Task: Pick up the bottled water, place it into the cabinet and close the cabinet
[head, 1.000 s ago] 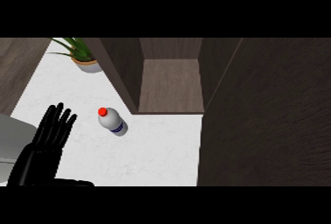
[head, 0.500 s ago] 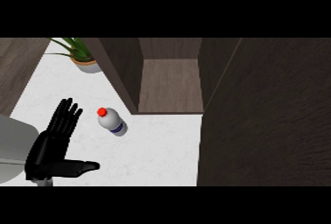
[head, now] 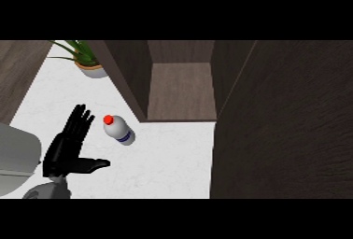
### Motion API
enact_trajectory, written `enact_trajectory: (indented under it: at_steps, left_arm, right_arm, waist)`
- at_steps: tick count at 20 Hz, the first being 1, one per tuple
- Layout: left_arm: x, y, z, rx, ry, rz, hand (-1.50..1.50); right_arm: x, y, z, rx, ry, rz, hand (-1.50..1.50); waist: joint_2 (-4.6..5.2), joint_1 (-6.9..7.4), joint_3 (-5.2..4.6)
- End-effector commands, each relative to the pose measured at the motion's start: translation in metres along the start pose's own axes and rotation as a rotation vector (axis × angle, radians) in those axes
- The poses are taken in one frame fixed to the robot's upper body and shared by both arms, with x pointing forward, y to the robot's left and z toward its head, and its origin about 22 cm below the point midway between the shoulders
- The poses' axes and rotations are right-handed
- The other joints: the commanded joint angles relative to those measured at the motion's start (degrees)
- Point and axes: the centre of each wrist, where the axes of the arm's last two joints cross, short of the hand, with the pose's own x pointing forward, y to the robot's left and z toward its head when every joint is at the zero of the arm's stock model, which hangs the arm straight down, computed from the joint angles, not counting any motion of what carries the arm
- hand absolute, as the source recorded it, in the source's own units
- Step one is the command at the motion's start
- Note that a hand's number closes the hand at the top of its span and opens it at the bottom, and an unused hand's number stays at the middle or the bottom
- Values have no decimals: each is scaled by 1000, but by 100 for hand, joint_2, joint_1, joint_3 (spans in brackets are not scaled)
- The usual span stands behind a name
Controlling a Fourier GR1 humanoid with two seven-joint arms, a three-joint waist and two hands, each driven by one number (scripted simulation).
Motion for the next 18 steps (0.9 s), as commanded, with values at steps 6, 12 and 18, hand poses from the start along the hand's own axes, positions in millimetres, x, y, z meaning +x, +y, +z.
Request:
enact_trajectory:
  at_steps: [6, 12, 18]
  left_arm:
    - [-45, 0, -17, 2, 66, 69, -150]
    - [-69, -3, -27, -15, 69, 101, -150]
    - [-76, 21, -21, -30, 89, 109, -150]
  right_arm:
    - [-21, -9, 8, 19, 15, 1, -150]
    - [-15, -9, 3, 1, 7, -8, -150]
    - [-22, 5, -1, 14, -13, 11, -150]
  waist:
    - [3, -1, 0]
    - [18, -31, -4]
    - [14, -21, -4]
